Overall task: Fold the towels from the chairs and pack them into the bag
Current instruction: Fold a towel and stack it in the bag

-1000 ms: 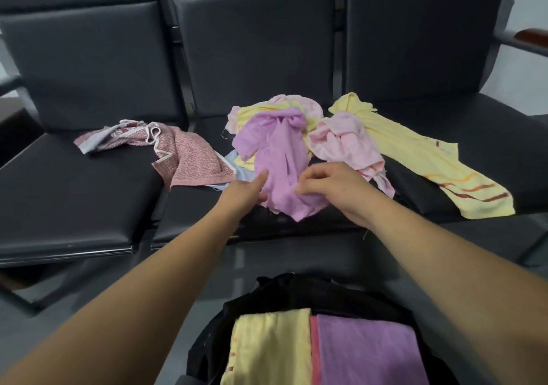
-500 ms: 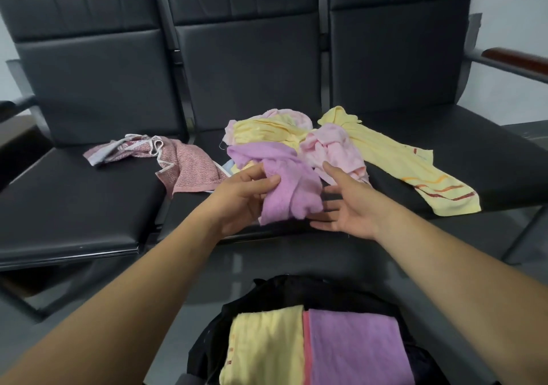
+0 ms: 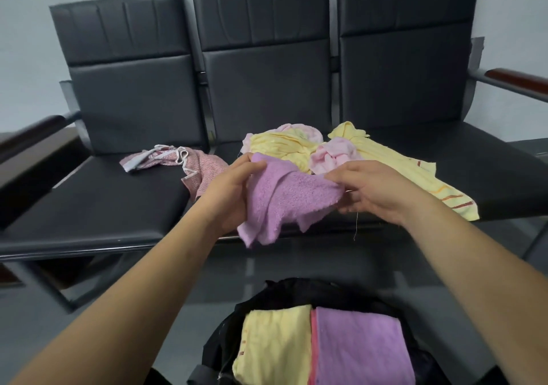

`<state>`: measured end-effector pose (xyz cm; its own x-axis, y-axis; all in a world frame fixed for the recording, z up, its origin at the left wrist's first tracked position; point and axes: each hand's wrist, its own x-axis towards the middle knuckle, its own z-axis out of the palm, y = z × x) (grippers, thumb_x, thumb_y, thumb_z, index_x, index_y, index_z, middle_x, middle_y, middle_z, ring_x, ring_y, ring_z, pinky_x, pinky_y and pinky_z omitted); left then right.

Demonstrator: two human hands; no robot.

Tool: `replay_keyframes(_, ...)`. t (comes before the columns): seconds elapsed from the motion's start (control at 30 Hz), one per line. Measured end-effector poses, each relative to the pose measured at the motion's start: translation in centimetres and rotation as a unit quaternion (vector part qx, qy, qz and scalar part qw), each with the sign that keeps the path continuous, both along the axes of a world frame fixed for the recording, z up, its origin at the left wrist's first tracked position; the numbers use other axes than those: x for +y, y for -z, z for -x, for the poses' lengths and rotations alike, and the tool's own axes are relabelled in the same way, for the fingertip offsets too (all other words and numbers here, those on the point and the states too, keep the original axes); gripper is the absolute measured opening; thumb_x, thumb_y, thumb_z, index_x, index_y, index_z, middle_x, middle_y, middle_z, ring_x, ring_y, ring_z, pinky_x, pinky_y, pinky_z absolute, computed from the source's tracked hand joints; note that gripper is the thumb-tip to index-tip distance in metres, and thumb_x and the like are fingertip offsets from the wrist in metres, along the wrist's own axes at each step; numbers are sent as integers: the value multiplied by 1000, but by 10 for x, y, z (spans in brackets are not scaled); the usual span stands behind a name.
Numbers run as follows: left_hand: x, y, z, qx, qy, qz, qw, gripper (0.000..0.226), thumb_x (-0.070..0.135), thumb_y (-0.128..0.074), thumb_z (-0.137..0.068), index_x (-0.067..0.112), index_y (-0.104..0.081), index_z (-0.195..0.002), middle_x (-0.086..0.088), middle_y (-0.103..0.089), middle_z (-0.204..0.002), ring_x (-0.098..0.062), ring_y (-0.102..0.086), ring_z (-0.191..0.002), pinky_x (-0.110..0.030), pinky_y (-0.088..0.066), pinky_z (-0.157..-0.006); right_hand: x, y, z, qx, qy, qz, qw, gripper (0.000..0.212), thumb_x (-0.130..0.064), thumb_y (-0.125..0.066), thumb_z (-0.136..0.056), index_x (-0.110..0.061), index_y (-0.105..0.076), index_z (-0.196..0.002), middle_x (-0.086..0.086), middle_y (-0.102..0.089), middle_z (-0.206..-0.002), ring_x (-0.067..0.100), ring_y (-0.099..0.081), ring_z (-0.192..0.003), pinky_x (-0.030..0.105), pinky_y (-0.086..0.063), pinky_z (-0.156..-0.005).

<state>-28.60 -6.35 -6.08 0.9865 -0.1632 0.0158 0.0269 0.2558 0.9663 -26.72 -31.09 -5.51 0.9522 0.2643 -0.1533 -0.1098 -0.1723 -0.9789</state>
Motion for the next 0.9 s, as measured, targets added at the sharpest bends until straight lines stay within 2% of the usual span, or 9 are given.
replay_keyframes(0.07,-3,-7,8,-7,-7,-28,1000,5,17,-59,-96,15,-56,-92,-12,-61,-95,-23,-61,-87,-40,-45,-82,0,-9,12,-120,16,181,976,38,-47,-67,-95,-16,-70,-74,-5,-58,-64,7,-52,-54,22,-43,-56)
replay_keyframes(0.13,-6,-16,17,-13,17,-63,998,7,18,-64,-91,17,-58,-88,-12,-58,-99,-26,-55,-94,-42,-41,-87,4,-17,20,-214,49,228,949,42,-58,-67,-90,-20,-68,-70,-12,-51,-58,5,-46,-53,21,-34,-55)
replay_keyframes(0.2,-10,-27,25,-13,59,-84,995,10,15,-61,-96,16,-64,-87,-10,-63,-100,-25,-57,-94,-37,-45,-86,10,-26,28,-256,38,180,949,33,-59,-73,-82,-30,-74,-97,-13,-63,-81,4,-57,-73,22,-43,-67)
replay_keyframes(0.27,-14,-41,30,-30,74,-89,993,20,11,-55,-100,16,-69,-86,-10,-67,-98,-21,-61,-89,-30,-51,-79,15,-36,36,-256,-26,142,956,44,-52,-79,-80,-35,-70,-120,-16,-67,-108,2,-64,-97,22,-51,-83)
replay_keyframes(0.33,-16,-59,34,-48,65,-98,992,18,11,-53,-102,12,-66,-89,-8,-68,-94,-18,-62,-81,-28,-52,-69,20,-44,40,-261,-76,134,953,41,-39,-80,-87,-30,-68,-126,-16,-69,-117,6,-68,-103,28,-56,-91)
replay_keyframes(0.5,-15,-103,43,-69,63,-76,993,13,10,-60,-98,13,-57,-86,-9,-65,-91,-21,-61,-79,-32,-49,-71,25,-82,51,-342,-43,166,924,5,-19,-73,-93,-22,-69,-93,-5,-74,-93,18,-71,-92,43,-56,-91)
replay_keyframes(0.63,-17,-143,52,-105,2,-66,992,27,3,-52,-100,12,-54,-74,-3,-62,-75,-14,-55,-63,-25,-45,-59,23,-130,68,-358,-30,99,928,15,-12,-73,-90,-16,-61,-83,7,-62,-75,21,-53,-69,37,-46,-70)
replay_keyframes(0.73,-10,-174,51,-122,-52,-44,990,33,2,-53,-99,13,-57,-68,-6,-62,-78,-14,-57,-64,-25,-48,-57,21,-161,78,-341,-22,44,939,15,-13,-67,-95,-15,-57,-85,11,-54,-80,19,-45,-74,33,-37,-67)
replay_keyframes(0.9,13,-204,44,-161,-150,-191,957,24,15,-67,-96,17,-53,-76,0,-58,-75,-12,-54,-65,-24,-47,-57,9,-202,82,-281,30,-75,956,28,-13,-58,-100,-20,-50,-74,-1,-54,-70,14,-51,-65,28,-43,-61)
